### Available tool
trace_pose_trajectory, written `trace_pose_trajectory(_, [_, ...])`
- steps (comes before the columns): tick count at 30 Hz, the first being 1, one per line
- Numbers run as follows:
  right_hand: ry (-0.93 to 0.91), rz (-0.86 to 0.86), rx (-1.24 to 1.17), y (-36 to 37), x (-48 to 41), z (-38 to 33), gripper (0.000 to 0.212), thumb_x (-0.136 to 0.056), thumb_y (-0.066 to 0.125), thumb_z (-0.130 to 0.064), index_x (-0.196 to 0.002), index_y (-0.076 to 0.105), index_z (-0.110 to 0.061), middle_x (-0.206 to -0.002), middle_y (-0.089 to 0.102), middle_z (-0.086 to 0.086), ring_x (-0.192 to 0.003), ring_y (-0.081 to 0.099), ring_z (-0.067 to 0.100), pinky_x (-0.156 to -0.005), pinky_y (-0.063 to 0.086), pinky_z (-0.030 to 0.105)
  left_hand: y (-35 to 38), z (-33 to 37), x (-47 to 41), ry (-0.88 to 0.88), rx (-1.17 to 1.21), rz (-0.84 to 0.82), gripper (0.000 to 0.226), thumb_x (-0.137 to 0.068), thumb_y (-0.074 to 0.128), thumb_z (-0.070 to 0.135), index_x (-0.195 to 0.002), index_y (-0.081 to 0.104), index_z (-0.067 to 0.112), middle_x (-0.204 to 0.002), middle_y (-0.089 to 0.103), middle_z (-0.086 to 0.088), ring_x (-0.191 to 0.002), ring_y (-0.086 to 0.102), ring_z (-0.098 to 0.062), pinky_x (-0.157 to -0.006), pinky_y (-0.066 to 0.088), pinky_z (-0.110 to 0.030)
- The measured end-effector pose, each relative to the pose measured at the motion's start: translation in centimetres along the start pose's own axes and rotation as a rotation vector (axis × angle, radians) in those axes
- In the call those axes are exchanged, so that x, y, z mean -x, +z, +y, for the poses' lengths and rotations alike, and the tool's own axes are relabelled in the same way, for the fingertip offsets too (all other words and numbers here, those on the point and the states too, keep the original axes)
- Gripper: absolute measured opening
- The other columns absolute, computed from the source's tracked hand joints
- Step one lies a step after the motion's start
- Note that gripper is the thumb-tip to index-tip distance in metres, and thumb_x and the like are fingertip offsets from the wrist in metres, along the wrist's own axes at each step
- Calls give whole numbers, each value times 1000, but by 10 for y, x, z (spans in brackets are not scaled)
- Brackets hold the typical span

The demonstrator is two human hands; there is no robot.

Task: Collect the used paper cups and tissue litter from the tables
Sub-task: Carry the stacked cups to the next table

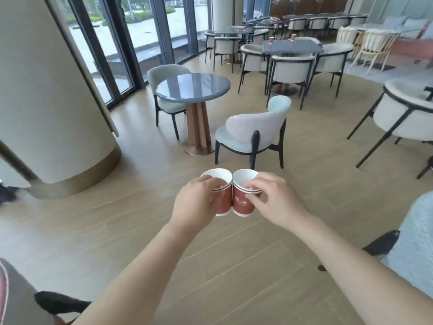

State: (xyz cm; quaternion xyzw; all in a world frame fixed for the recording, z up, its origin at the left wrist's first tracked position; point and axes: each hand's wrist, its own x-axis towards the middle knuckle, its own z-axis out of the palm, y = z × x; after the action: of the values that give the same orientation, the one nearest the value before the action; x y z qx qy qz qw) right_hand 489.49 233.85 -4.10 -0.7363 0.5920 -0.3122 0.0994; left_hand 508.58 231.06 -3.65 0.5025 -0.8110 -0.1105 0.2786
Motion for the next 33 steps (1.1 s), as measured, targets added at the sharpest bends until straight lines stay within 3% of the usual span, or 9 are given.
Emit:
trace_pose_trajectory(7, [169,146,28,-68,36,64,14,-79,67,-10,-92,69,-16,-91,62,-6,-88,57,14,-77,44,23,50,76,-52,215,75,-94,21,-86,54,17,-99,68,24,-95,65,6,-87,59,-19,-67,50,-35])
trace_pose_trajectory(16, [382,301,110,-114,66,128,13,-79,65,-8,-91,69,-12,-90,63,0,-88,58,20,-80,49,38,117,149,-110,441,142,-202,17,-86,53,16,-92,68,20,-87,63,4,-80,58,-21,-61,50,-36])
trace_pose_trajectory(26, [621,456,233,-160,58,206,11,-79,66,-9,-89,69,-13,-89,63,-4,-71,58,16,-67,46,27,198,220,-206,668,212,-380,17,-85,52,18,-93,68,20,-86,62,0,-79,58,-24,-61,48,-36])
trace_pose_trajectory(33, [698,620,295,-185,20,250,11,-79,64,-6,-89,69,-9,-88,64,2,-77,60,21,-73,52,41,234,259,-285,838,290,-428,19,-86,53,18,-97,68,19,-93,65,-1,-80,61,-24,-63,50,-37])
